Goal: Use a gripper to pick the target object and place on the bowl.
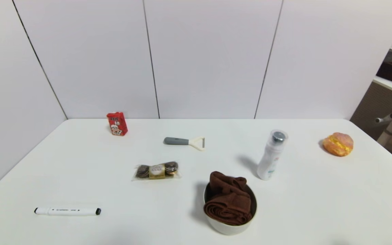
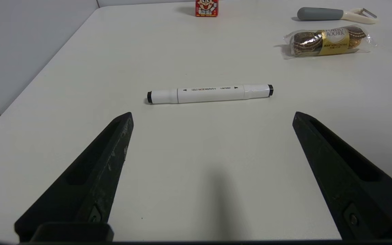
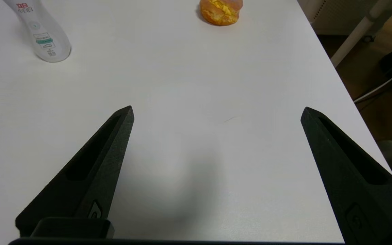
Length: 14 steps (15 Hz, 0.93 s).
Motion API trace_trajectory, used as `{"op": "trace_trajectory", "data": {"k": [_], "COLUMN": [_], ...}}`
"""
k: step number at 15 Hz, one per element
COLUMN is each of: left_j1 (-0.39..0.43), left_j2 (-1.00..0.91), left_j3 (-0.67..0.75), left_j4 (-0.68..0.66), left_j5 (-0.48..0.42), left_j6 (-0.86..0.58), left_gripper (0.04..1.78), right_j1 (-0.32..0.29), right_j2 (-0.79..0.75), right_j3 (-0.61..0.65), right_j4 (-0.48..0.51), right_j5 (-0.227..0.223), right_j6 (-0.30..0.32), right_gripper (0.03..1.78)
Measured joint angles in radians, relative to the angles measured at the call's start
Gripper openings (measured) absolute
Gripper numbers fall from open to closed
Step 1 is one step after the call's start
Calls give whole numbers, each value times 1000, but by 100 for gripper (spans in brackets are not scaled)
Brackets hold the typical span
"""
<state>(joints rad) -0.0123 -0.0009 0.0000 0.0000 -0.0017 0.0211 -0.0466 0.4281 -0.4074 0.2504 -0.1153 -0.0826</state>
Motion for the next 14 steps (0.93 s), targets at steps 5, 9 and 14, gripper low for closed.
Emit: {"op": "trace_trajectory", "data": {"k": [5,9,14], "left_j1": [0,0,0], "left_j2": [0,0,0], "left_j3": [0,0,0], "left_j4": [0,0,0], "left_j5": [0,0,0], "left_j6": [0,0,0], "left_gripper": [169,169,169], "right_j1": [38,44,45], "right_j2": [-205,-366,-424], "right_j3": [159,299,402], "right_j4": [-11,-101,-262], "right_j5": [-13,33,139], "right_j6": [-12,-50,5], "right_gripper": [169,169,169]}}
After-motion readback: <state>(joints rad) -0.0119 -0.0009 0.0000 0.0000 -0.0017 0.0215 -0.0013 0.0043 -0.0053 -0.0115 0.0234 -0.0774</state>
